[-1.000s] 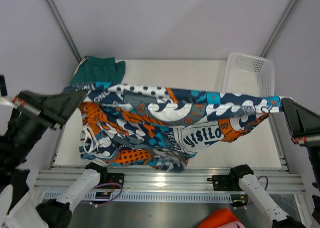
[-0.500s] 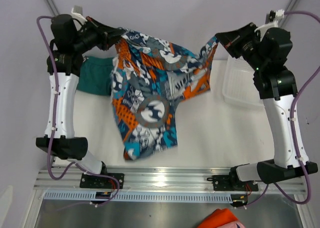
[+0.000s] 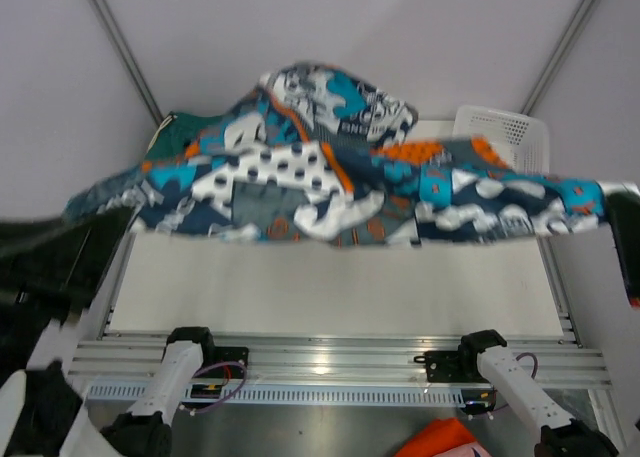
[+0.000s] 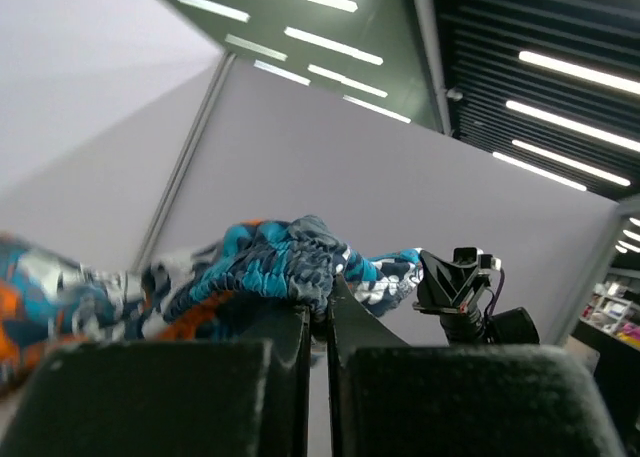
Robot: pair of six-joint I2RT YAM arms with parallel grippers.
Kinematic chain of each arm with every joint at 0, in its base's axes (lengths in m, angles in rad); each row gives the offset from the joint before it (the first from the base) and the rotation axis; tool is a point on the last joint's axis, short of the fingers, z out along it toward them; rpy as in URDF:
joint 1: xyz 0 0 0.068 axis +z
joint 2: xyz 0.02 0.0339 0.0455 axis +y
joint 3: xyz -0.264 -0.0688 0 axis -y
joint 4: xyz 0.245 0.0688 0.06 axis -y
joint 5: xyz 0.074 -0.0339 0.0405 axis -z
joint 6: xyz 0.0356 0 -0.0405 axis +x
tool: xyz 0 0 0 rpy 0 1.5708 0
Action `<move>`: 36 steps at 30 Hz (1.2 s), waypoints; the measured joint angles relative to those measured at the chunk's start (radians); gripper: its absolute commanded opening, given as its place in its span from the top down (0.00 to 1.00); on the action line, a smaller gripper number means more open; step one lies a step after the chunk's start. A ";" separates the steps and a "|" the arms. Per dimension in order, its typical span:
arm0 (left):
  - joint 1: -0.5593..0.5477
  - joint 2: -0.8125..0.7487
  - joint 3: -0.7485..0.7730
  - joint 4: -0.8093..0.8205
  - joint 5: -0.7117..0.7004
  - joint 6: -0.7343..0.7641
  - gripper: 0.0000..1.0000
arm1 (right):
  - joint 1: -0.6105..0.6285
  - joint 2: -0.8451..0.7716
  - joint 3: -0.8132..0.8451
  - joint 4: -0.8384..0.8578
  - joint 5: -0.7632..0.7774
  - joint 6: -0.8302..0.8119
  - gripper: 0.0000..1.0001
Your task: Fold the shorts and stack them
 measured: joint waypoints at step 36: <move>0.000 0.251 -1.354 0.266 -0.231 0.178 1.00 | -0.018 0.239 -1.229 0.177 0.134 0.125 1.00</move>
